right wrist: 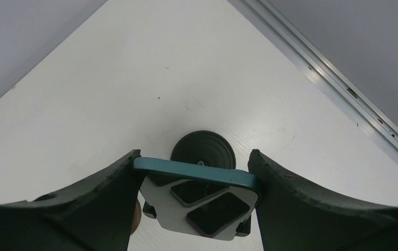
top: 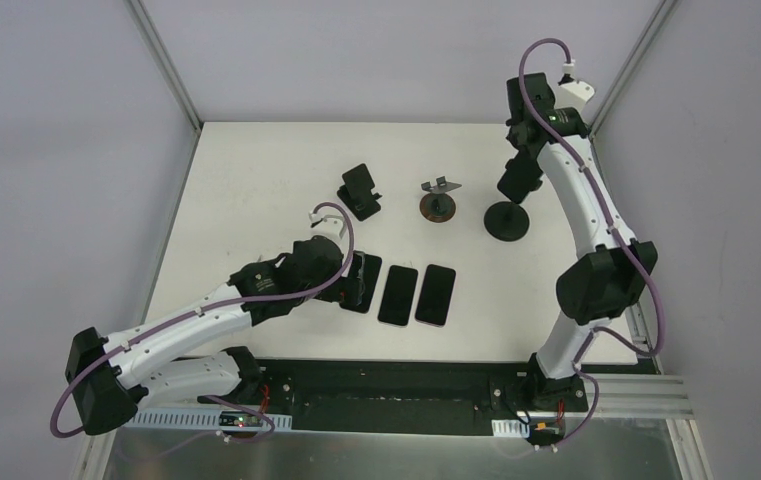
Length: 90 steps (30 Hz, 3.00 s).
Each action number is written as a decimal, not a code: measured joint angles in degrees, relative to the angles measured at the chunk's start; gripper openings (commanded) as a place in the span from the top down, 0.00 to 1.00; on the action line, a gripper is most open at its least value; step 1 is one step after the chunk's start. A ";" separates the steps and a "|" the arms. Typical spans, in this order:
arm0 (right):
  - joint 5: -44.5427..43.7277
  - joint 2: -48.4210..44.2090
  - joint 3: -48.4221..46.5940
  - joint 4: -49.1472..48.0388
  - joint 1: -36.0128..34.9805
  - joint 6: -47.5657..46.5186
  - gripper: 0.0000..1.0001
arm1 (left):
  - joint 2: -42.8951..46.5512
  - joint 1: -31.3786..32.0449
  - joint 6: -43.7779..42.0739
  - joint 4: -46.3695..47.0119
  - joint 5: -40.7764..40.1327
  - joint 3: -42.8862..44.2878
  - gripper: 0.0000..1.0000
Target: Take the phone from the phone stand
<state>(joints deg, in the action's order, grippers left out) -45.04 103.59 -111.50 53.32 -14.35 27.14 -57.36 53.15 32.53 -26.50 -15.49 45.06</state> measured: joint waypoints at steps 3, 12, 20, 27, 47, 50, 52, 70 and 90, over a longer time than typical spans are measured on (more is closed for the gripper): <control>4.48 -4.24 4.92 -4.02 -0.13 -4.15 0.95 | 0.76 0.00 0.09 0.02 -0.02 0.00 0.01; 21.79 -13.70 12.76 -5.62 -0.44 -15.72 1.00 | 2.43 0.00 -1.88 -0.09 0.00 1.07 0.01; 35.78 -21.88 18.56 -6.14 -0.55 -25.07 1.00 | 3.82 -0.02 -7.43 1.03 1.60 3.28 0.00; 45.18 -28.68 23.89 -6.36 -0.59 -32.83 1.00 | 3.98 -0.02 -15.82 4.42 9.92 5.07 0.00; 88.70 -53.37 39.71 -11.23 -2.40 -51.98 1.00 | 1.77 0.00 -35.04 28.94 35.67 1.60 0.06; 93.64 -53.05 39.41 -11.80 -3.72 -52.15 1.00 | -2.82 0.00 -35.17 31.23 38.95 3.74 0.09; 95.67 -52.63 39.41 -12.48 -4.70 -52.35 1.00 | -6.27 0.00 -34.99 32.96 41.29 5.29 0.10; 100.83 -49.24 36.70 -13.20 -11.21 -55.45 1.00 | -16.09 1.31 -30.12 45.33 57.55 11.26 0.32; 100.69 -50.03 36.59 -13.79 -12.87 -56.33 0.44 | -21.11 2.05 -25.55 44.98 65.00 13.68 1.00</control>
<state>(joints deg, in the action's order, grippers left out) 55.66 53.56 -74.91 39.53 -27.22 -29.19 -78.48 55.20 6.98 18.48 49.52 58.74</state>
